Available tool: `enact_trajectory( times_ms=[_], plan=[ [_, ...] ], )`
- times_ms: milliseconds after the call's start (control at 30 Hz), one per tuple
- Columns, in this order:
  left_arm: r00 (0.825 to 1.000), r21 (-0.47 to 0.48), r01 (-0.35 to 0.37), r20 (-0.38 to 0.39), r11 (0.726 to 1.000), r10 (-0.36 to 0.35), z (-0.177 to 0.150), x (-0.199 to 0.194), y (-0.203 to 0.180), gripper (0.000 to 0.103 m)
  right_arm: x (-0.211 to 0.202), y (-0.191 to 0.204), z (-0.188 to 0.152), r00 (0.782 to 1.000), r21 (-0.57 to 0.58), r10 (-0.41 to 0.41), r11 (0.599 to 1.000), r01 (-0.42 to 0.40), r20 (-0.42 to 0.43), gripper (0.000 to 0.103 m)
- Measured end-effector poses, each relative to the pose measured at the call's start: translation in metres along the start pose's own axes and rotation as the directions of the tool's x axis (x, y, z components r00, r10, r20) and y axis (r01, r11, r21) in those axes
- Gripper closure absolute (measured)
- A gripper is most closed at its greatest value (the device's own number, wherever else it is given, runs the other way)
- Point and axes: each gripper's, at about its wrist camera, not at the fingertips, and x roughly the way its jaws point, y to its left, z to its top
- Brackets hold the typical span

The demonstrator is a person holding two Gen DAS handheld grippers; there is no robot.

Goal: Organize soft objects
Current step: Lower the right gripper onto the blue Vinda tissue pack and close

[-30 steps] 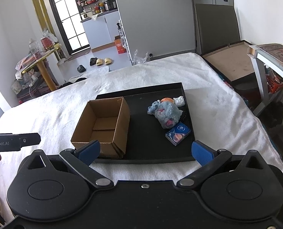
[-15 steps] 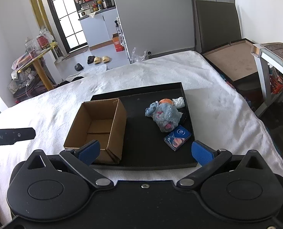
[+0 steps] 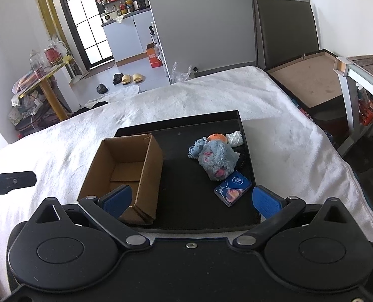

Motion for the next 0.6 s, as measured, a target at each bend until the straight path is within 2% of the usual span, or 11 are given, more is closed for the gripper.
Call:
enact_trajectory(
  times_ms=[200,367,600],
  plan=[
    [1.000,-0.012,-0.016,-0.024,1.000,0.015,0.002,0.026,0.003,0.003,0.018,-0.010,-0.001,1.000,0.022,0.010,1.000,-0.010,-0.014,0.000],
    [0.998,-0.005,-0.040,-0.054,0.999,0.040,0.004,0.050,0.003,0.004,0.042,-0.026,-0.005,0.999,0.062,0.005,0.998,-0.003,-0.032,0.007],
    [0.991,-0.012,-0.074,-0.115,0.997,0.072,0.005,0.086,0.005,0.010,0.083,-0.042,-0.013,0.994,0.122,0.011,0.992,0.002,-0.107,0.015]
  ],
)
